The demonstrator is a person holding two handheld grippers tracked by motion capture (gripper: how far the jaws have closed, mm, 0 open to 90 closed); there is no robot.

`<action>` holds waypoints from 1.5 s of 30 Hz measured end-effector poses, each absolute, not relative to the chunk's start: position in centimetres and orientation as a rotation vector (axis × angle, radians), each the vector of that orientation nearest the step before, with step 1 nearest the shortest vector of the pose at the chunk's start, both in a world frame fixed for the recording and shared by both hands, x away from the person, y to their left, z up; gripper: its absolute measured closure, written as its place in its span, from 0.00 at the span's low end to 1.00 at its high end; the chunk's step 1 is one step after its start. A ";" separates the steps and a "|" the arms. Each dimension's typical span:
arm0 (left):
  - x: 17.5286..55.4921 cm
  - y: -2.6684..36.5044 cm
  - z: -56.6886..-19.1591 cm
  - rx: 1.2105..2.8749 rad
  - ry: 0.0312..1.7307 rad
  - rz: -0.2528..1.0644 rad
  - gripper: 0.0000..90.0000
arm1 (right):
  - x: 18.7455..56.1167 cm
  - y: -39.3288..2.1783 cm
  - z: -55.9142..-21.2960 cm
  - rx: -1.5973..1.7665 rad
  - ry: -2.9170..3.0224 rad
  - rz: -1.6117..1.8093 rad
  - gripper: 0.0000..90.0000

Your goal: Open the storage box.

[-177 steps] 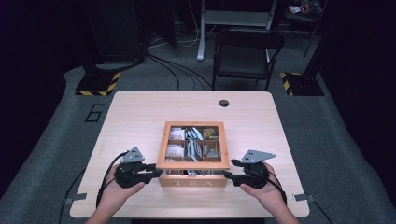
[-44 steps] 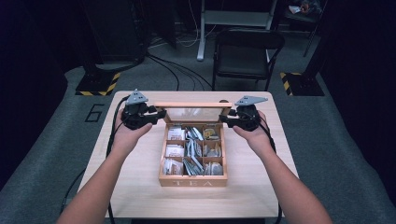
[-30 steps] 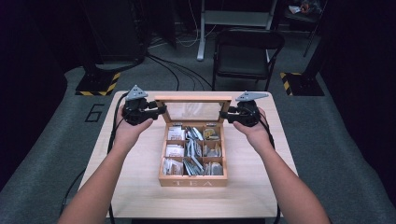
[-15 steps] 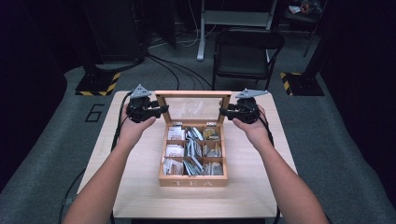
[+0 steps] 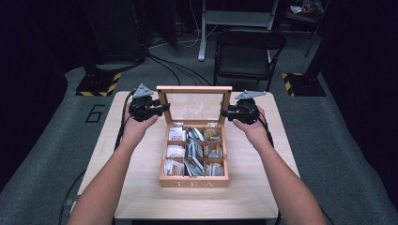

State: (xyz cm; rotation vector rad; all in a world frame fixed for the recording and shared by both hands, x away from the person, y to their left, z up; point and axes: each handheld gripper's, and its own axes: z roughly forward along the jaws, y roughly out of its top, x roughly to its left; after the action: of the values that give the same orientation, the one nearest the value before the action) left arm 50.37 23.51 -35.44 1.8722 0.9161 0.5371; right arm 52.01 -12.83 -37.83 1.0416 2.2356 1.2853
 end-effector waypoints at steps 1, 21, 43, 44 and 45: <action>50.4 23.5 -35.5 1.871 0.917 0.538 0.67 | 52.1 -12.8 -38.0 1.044 2.234 1.286 0.65; 50.3 24.0 -36.3 1.842 0.995 0.520 0.60 | 53.7 -12.4 -38.8 1.054 2.215 1.292 0.73; 46.6 25.7 -38.4 1.815 1.006 0.413 0.58 | 56.3 -12.0 -39.2 1.194 2.178 1.298 0.72; 46.6 25.7 -38.6 1.807 1.011 0.398 0.58 | 56.4 -11.9 -39.2 1.200 2.180 1.287 0.72; 46.5 25.7 -38.7 1.796 1.013 0.385 0.58 | 56.5 -11.8 -39.2 1.209 2.179 1.283 0.72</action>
State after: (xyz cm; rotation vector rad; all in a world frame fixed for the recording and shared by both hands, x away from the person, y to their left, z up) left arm 46.53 25.72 -38.69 1.7957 1.0132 0.3846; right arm 56.49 -11.85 -39.16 1.2087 2.1793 1.2832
